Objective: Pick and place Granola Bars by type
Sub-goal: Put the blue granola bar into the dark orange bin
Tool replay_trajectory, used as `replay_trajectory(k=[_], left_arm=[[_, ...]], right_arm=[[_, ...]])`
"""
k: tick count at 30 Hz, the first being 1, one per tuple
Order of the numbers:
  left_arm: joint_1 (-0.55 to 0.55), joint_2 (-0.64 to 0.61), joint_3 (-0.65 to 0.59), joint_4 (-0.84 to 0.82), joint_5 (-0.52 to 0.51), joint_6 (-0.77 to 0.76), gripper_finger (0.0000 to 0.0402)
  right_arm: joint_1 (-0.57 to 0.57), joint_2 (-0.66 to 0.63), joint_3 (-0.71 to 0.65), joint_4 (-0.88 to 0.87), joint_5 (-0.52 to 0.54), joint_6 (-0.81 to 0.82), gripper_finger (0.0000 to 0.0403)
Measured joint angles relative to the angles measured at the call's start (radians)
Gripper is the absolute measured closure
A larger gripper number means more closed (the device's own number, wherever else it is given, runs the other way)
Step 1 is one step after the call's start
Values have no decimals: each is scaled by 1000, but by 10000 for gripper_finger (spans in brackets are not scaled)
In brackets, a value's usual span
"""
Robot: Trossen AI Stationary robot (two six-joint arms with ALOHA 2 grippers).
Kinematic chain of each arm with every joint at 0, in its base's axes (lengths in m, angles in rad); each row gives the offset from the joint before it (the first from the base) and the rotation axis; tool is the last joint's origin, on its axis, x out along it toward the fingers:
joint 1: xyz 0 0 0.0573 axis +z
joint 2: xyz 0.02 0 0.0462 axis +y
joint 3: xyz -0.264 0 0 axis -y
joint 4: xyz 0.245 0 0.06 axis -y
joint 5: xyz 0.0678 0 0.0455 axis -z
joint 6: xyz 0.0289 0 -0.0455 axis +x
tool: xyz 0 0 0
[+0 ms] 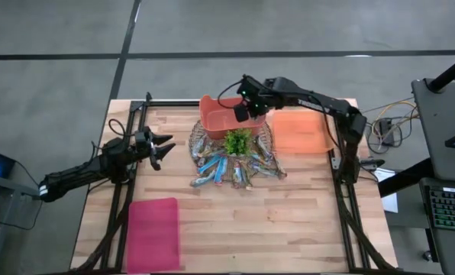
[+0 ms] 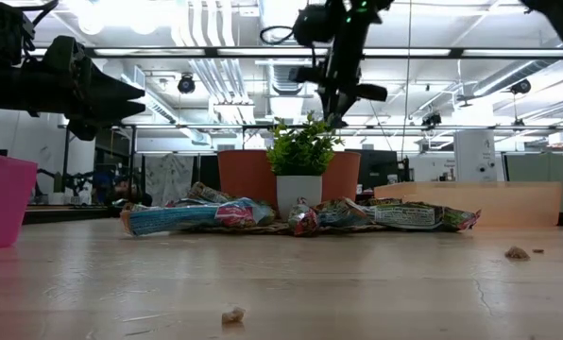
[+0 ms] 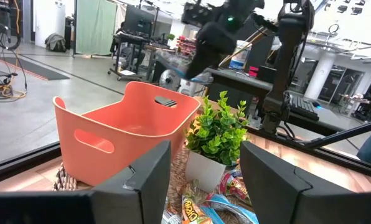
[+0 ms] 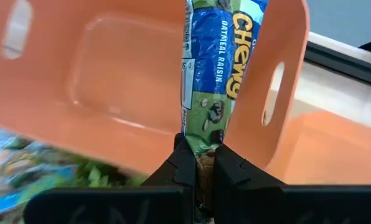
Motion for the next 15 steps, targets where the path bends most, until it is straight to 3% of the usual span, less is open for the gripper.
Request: replay_trajectory(k=[15], left_arm=[[0,0,0,0,0,0,228]], right_arm=[[-51,227,126,-56,29,-62,392]])
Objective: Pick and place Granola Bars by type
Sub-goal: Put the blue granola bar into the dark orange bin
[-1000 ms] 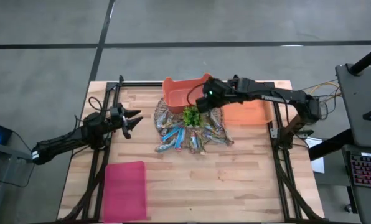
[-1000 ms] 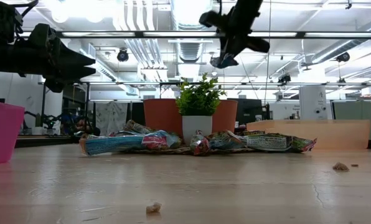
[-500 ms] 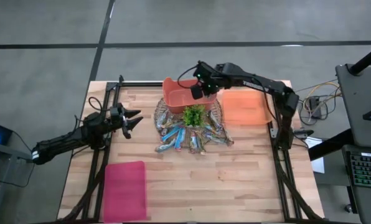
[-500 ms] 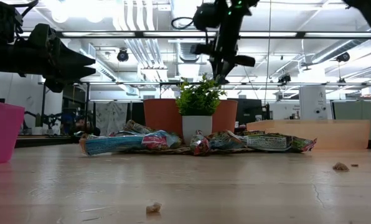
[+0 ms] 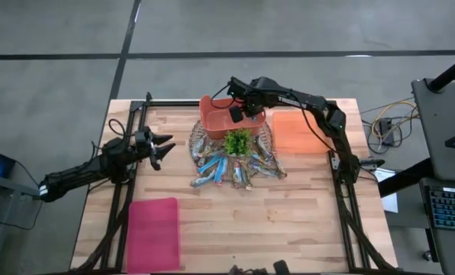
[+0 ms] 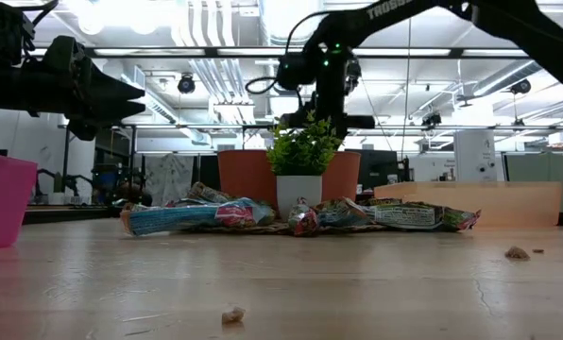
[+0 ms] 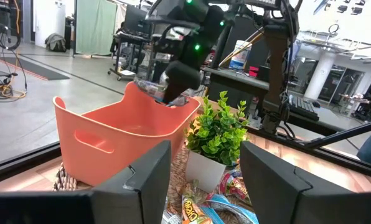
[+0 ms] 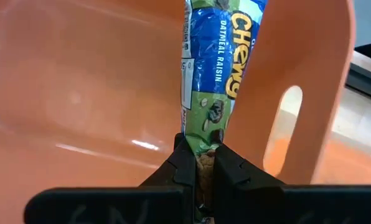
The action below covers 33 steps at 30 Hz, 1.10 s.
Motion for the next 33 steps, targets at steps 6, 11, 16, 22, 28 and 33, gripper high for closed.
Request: replay_trajectory(k=[6,11,16,22,28,33], left_arm=[[0,0,0,0,0,0,228],[0,0,0,0,0,0,228],[0,0,0,0,0,0,228],[0,0,0,0,0,0,228],[0,0,0,0,0,0,228],[0,0,0,0,0,0,228]], right_arm=[[-8,43,0,14,15,1,392],[-17,71,0,8,36,80,392],[-25,85,-1,7,32,181,392],[-26,85,-2,10,34,264,392],[-25,103,-3,18,35,285,392],[-24,120,-2,4,28,272,392]])
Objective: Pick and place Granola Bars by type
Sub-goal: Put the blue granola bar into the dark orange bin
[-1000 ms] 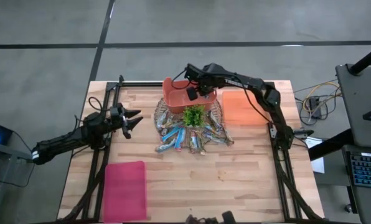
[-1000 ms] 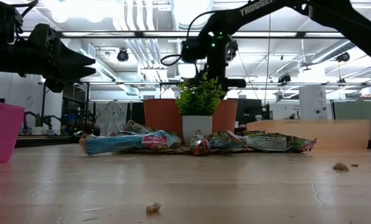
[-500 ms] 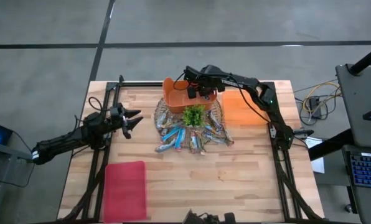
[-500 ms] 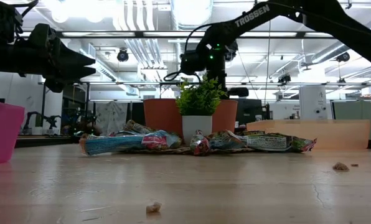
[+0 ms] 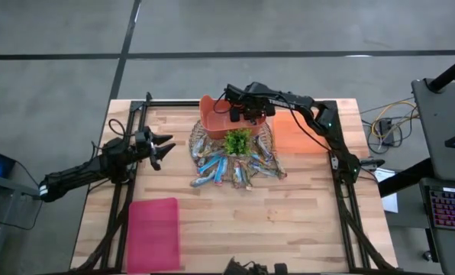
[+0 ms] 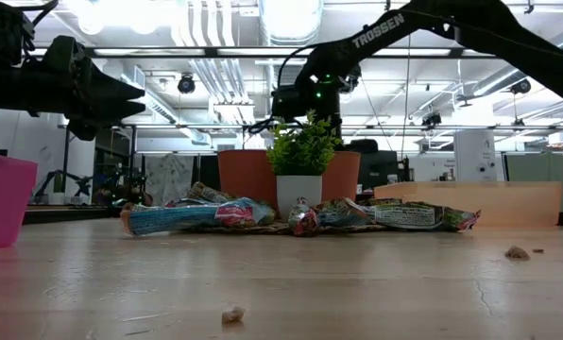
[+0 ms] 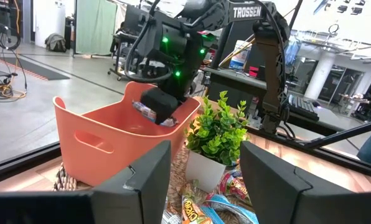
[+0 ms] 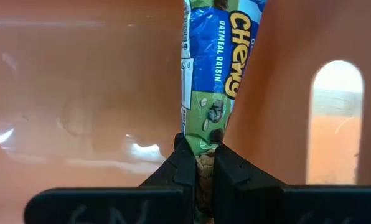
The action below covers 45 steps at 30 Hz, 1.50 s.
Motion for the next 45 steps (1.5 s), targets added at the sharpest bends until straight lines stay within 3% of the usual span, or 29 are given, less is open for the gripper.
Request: replay_trajectory(k=[7,28,37,45], left_arm=[[0,0,0,0,0,0,228],[0,0,0,0,0,0,228],[0,0,0,0,0,0,228],[0,0,0,0,0,0,228]], right_arm=[[-1,0,1,2,0,-34,379],[-18,-3,8,-1,7,-51,249],[-30,-5,123,-19,12,-147,199],[-27,-6,307,-158,51,-244,186]])
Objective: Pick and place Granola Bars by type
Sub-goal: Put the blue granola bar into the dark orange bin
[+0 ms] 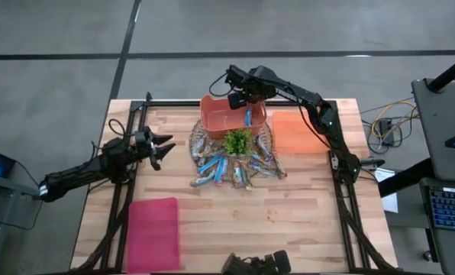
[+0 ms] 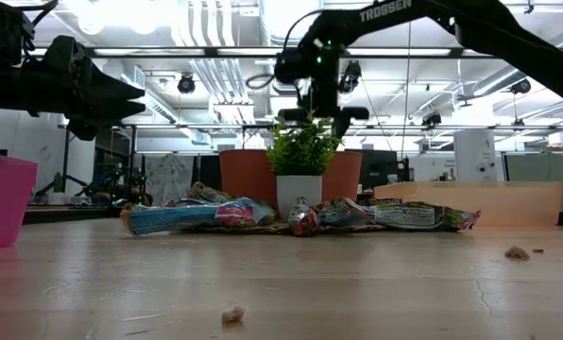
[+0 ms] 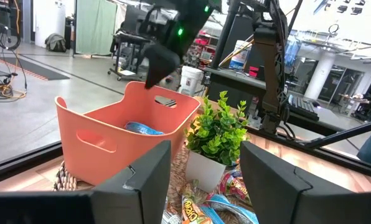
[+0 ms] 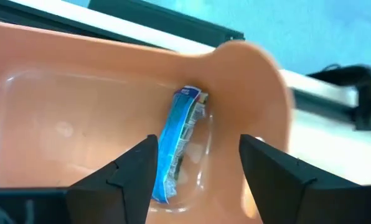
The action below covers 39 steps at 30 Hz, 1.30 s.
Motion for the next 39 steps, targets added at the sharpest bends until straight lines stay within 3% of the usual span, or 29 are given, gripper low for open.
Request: replay_trajectory(k=[3,13,19,33,39], left_arm=[[0,0,0,0,0,0,228],[0,0,0,0,0,0,228],[0,0,0,0,0,0,228],[0,0,0,0,0,0,228],[0,0,0,0,0,0,228]], right_arm=[[6,-3,61,-44,6,-42,186],[66,-90,50,-91,0,-151,186],[137,-119,50,-107,-56,-248,186],[366,-256,40,-211,-57,-301,186],[518,-330,-84,-212,-70,-257,186]])
